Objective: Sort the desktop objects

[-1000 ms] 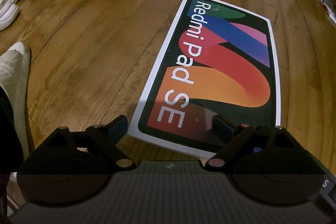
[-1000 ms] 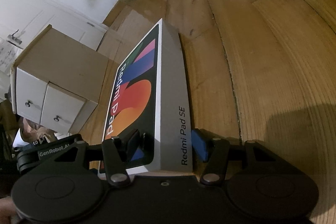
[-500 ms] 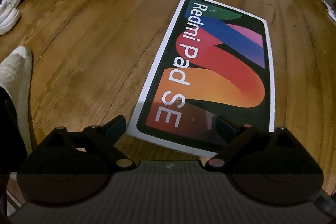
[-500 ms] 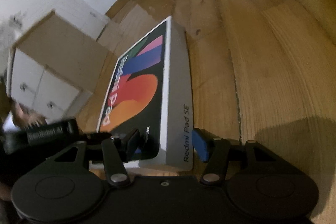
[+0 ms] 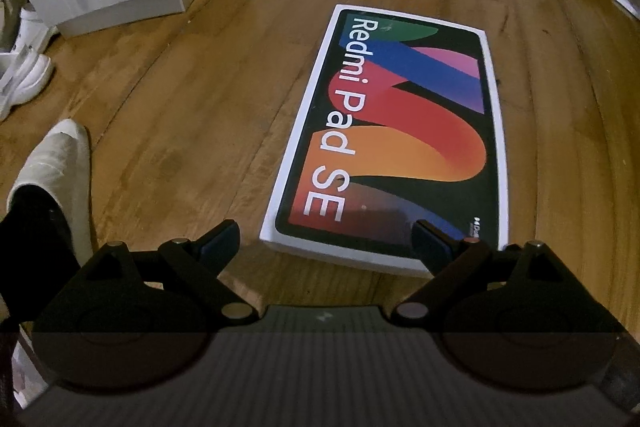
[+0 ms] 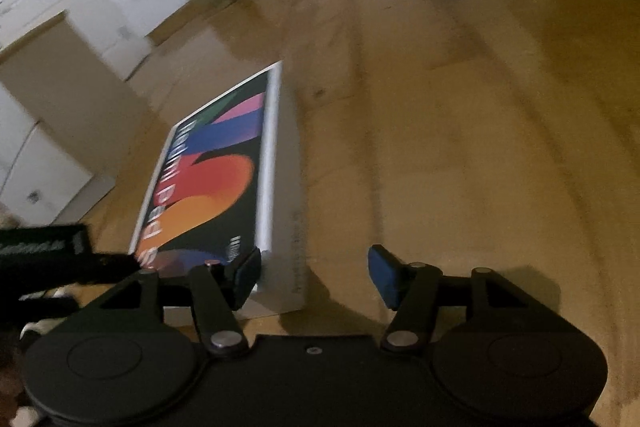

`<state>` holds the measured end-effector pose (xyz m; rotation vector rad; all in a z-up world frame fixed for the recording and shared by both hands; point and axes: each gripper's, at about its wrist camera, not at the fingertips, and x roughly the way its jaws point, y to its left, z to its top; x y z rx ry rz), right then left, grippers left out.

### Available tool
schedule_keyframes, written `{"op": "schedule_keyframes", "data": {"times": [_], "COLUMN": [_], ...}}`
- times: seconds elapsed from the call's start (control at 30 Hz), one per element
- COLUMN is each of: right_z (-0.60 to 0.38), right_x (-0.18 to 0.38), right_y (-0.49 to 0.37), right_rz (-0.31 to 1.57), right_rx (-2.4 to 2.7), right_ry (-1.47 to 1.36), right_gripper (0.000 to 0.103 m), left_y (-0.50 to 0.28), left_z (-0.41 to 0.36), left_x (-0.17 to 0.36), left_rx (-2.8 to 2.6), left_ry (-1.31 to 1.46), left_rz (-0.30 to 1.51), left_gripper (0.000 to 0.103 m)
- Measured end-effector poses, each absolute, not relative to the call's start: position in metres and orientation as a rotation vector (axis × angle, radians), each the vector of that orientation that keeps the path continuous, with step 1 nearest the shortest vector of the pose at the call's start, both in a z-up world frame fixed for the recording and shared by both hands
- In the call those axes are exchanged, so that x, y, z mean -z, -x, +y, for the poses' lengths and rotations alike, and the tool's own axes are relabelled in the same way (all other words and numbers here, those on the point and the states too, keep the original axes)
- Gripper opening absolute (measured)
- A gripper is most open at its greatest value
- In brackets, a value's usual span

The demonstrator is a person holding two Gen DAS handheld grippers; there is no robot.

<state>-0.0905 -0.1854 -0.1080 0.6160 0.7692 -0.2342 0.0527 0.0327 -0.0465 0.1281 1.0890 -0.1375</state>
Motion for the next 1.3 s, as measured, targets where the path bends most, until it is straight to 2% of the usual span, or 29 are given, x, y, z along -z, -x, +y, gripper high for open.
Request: {"op": "schedule_keyframes", "data": {"times": [0.3, 0.5, 0.87, 1.3], "right_z": [-0.177, -0.172, -0.137, -0.089], "right_x": [0.097, 0.089, 0.043, 0.041], "right_y": [0.107, 0.106, 0.102, 0.090], "right_rz": [0.808, 0.925, 0.950, 0.959], "right_rx": [0.340, 0.494, 0.497, 0.310], "right_ry": [-0.545, -0.557, -0.175, -0.115], "right_gripper": [0.065, 0.065, 0.076, 0.076], "left_y": [-0.029, -0.018, -0.004, -0.007], "left_z": [0.028, 0.038, 0.040, 0.035], "left_x": [0.030, 0.017, 0.018, 0.017], "left_rx": [0.174, 0.164, 0.138, 0.166], "left_ry": [-0.183, -0.185, -0.204, -0.213], "left_rz": [1.054, 1.036, 1.061, 1.052], "left_gripper": [0.094, 0.094, 0.094, 0.094]}}
